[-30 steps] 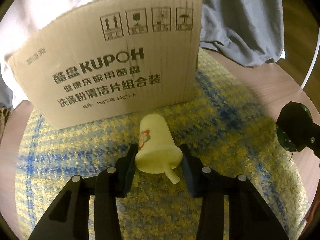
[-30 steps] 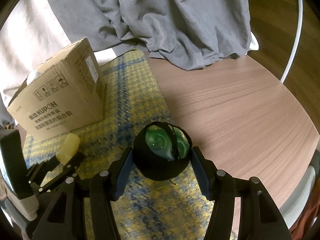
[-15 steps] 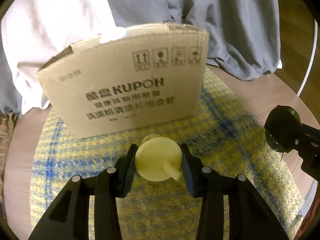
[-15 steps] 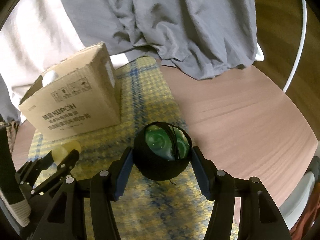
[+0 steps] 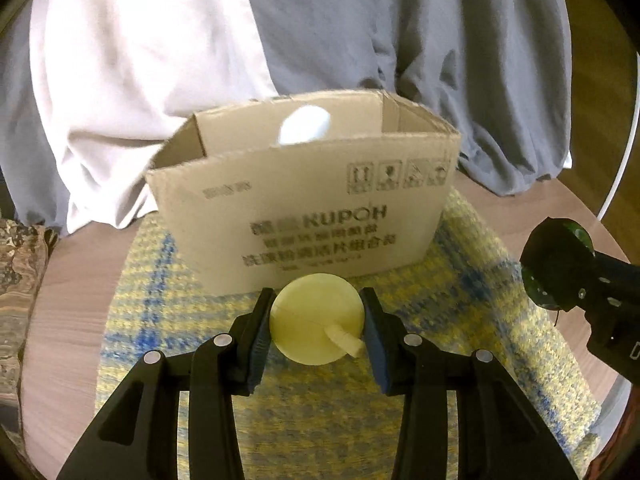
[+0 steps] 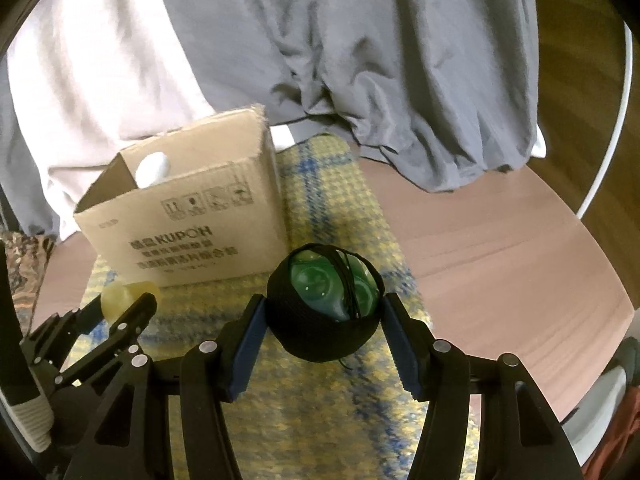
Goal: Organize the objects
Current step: 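Lift the yellow bottle with the left tool while the right tool carries the ball to the box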
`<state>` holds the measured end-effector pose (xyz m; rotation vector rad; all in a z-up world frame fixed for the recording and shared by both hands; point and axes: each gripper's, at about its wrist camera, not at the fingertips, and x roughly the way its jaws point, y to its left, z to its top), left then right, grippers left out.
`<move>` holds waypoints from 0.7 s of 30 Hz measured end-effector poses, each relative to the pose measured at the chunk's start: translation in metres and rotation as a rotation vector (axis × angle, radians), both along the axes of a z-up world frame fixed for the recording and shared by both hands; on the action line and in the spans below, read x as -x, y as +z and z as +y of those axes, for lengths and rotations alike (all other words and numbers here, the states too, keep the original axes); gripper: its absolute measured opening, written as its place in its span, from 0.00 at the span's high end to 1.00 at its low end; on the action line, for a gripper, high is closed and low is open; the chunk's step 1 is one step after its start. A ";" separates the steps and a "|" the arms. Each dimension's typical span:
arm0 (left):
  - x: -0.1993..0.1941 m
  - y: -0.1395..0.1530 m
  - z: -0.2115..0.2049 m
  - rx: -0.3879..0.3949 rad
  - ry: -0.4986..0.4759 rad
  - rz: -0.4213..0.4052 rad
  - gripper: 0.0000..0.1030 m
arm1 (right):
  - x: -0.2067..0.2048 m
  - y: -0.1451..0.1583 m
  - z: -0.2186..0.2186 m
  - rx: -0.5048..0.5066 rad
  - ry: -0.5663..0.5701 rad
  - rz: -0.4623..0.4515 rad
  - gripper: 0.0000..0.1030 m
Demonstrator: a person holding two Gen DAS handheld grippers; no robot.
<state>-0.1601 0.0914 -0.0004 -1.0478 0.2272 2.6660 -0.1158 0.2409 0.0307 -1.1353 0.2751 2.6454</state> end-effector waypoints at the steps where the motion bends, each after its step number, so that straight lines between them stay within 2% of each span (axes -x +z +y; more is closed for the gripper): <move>1: 0.000 0.002 -0.002 -0.002 0.003 0.003 0.60 | 0.001 0.002 -0.003 -0.001 0.004 0.003 0.43; 21: 0.016 0.058 -0.029 -0.042 0.026 0.079 0.60 | 0.019 0.060 -0.035 -0.070 0.067 0.079 0.43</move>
